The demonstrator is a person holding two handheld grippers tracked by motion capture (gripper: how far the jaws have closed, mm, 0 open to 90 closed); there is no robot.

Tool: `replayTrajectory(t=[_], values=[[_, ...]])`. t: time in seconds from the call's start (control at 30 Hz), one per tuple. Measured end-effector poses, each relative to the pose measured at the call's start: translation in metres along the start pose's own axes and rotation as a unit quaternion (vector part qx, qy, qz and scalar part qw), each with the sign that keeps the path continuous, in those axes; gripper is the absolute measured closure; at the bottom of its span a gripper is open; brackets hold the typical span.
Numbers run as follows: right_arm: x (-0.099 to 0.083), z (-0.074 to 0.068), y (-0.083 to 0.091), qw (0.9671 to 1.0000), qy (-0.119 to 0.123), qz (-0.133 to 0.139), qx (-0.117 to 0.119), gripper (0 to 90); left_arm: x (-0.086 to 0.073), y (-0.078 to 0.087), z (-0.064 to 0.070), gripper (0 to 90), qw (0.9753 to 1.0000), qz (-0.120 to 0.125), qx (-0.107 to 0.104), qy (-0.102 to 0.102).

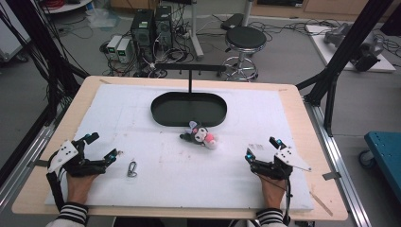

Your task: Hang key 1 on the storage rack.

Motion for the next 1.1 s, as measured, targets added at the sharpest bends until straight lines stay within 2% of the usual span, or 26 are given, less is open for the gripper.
replayTrajectory(t=[0.43, 0.6, 0.67, 0.77, 0.87, 0.9, 0.97, 1.1], values=[[0.001, 0.001, 0.0, 1.0, -0.006, 0.001, 0.001, 2.0, 0.0, 0.0, 0.0, 1.8, 1.0, -0.001, 0.001, -0.003], [0.002, 0.003, 0.0, 0.9996, -0.027, 0.0, 0.006, 2.0, 0.0, 0.0, 0.001, 1.8, 1.0, -0.001, 0.0, -0.003], [0.002, 0.003, 0.0, 0.9996, -0.024, -0.014, 0.008, 2.0, 0.0, 0.0, 0.0, 1.8, 1.0, -0.002, 0.001, -0.004], [0.007, 0.001, 0.001, 0.9997, -0.017, -0.01, 0.014, 2.0, 0.0, 0.0, 0.0, 1.8, 1.0, -0.001, 0.002, -0.004], [0.014, -0.003, 0.001, 0.9993, -0.014, -0.021, 0.028, 2.0, 0.0, 0.0, 0.0, 1.8, 1.0, -0.002, 0.001, -0.004], [0.02, -0.006, 0.0, 0.9988, -0.003, -0.03, 0.039, 2.0, 0.0, 0.0, 0.0, 1.8, 1.0, -0.002, 0.002, -0.004], [0.023, -0.007, 0.0, 0.9985, 0.005, -0.033, 0.043, 2.0, 0.0, 0.0, 0.001, 1.8, 1.0, -0.002, 0.001, -0.004], [0.034, -0.016, -0.004, 0.9954, 0.031, -0.064, 0.064, 2.0, 0.0, 0.0, 0.0, 1.8, 1.0, 0.0, 0.002, -0.001]])
Point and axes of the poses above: each handheld gripper's, and its own axes: y roughly backward along the jaws, x roughly out of its top, z roughly to its right, the point moved 10 cm from there along -y, roughly forward along the jaws, and after that the axes turned 10 degrees about -y, right-handed, at the moved point
